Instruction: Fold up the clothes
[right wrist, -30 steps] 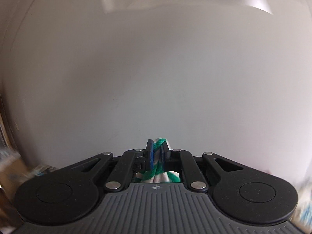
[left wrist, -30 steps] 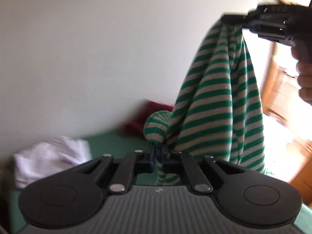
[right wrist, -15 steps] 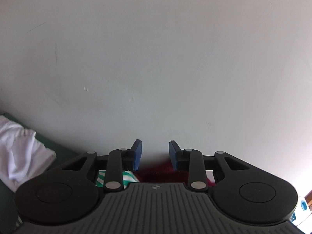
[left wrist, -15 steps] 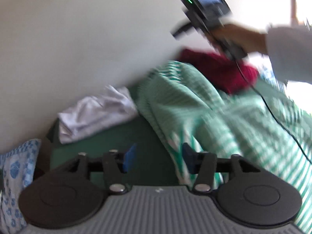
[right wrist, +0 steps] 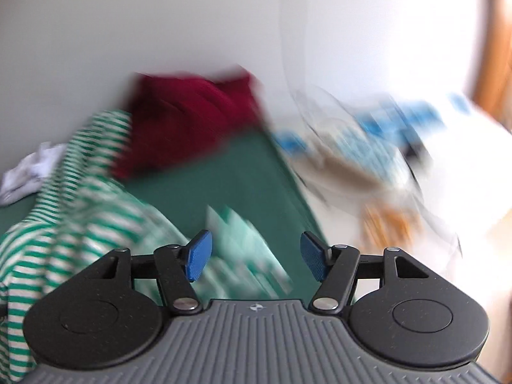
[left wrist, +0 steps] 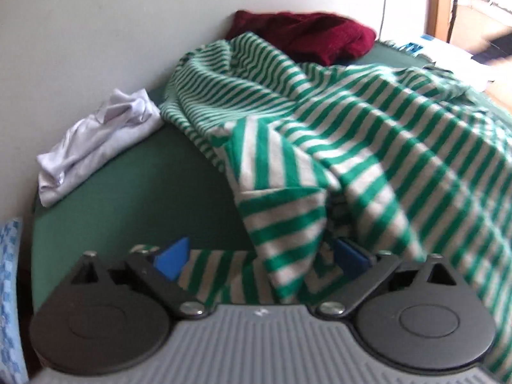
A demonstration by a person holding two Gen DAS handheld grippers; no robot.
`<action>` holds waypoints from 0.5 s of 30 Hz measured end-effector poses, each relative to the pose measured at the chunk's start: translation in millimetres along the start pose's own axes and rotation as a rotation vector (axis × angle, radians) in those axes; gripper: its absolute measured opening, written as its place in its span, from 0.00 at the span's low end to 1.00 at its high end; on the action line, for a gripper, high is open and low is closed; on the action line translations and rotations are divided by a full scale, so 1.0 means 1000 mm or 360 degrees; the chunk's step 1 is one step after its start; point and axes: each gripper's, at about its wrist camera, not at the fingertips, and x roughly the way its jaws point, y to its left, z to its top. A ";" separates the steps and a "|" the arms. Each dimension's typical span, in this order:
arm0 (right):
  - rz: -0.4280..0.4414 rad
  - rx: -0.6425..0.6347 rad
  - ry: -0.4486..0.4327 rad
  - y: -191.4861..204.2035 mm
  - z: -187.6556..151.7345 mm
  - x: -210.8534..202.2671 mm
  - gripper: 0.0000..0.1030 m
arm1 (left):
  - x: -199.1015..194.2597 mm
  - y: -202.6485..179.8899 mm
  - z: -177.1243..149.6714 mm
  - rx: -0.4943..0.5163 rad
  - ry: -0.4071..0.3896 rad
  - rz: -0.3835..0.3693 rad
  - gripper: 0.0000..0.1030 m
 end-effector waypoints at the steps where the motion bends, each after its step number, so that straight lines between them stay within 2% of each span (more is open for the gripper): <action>1: 0.0004 0.0089 -0.0009 -0.007 -0.007 0.002 0.62 | 0.007 0.006 0.002 -0.0050 0.0027 -0.0016 0.79; 3: 0.0018 0.0266 -0.0035 -0.018 -0.021 0.005 0.62 | 0.016 0.016 0.003 -0.0175 0.0062 -0.0052 0.76; 5: 0.0014 0.0327 -0.0105 -0.016 -0.025 0.011 0.62 | 0.021 0.020 0.003 -0.0236 0.0073 -0.0035 0.64; 6: 0.0010 0.0321 -0.0111 -0.015 -0.023 0.012 0.62 | 0.022 0.019 0.003 -0.0243 0.0074 -0.0012 0.62; 8: 0.0001 0.0304 -0.0118 -0.013 -0.019 0.015 0.62 | 0.019 0.016 0.006 -0.0233 0.0073 0.0010 0.33; 10: -0.0007 0.0288 -0.0125 -0.010 -0.015 0.018 0.62 | 0.014 0.018 0.010 -0.0231 0.0083 0.0043 0.20; 12: -0.0015 0.0272 -0.0133 -0.008 -0.011 0.020 0.61 | 0.008 0.022 0.011 -0.0228 0.0085 0.0084 0.20; 13: -0.0019 0.0264 -0.0136 -0.007 -0.009 0.021 0.58 | 0.005 0.025 0.010 -0.0232 0.0086 0.0106 0.20; 15: -0.0027 0.0247 -0.0144 -0.005 -0.005 0.024 0.27 | 0.000 0.032 0.008 -0.0252 0.0098 0.0154 0.20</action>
